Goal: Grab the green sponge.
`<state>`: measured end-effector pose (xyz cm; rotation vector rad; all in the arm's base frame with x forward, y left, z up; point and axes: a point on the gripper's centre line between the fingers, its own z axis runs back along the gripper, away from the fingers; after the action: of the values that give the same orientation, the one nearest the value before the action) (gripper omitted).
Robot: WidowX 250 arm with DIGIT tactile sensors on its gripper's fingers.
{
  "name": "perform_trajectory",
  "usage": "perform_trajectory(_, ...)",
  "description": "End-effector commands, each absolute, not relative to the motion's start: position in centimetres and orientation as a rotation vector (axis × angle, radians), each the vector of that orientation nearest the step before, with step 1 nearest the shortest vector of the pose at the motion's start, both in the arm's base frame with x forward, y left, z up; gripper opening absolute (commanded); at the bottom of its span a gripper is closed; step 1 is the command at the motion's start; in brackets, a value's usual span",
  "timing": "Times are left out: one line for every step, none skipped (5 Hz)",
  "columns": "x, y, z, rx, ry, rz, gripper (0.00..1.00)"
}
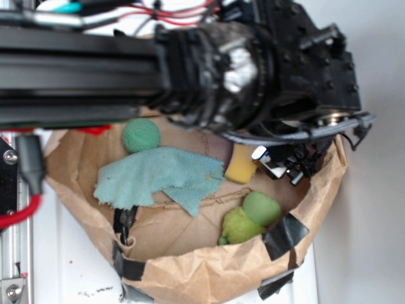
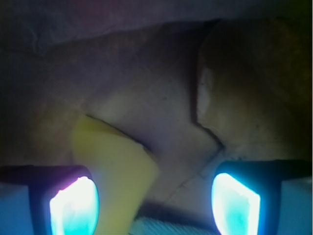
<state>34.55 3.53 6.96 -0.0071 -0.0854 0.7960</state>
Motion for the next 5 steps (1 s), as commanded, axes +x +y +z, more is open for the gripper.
perform_trajectory(36.4, 1.1, 5.8, 0.056, -0.109, 0.814, 1.00)
perform_trajectory(36.7, -0.4, 4.6, 0.084, -0.072, 0.818, 1.00)
perform_trajectory(37.2, -1.5, 3.4, 0.138, -0.078, 0.817, 1.00)
perform_trajectory(37.5, -1.2, 3.2, 0.144, -0.053, 0.846, 0.00)
perform_trajectory(37.2, -0.8, 3.7, 0.142, -0.062, 0.850, 0.00)
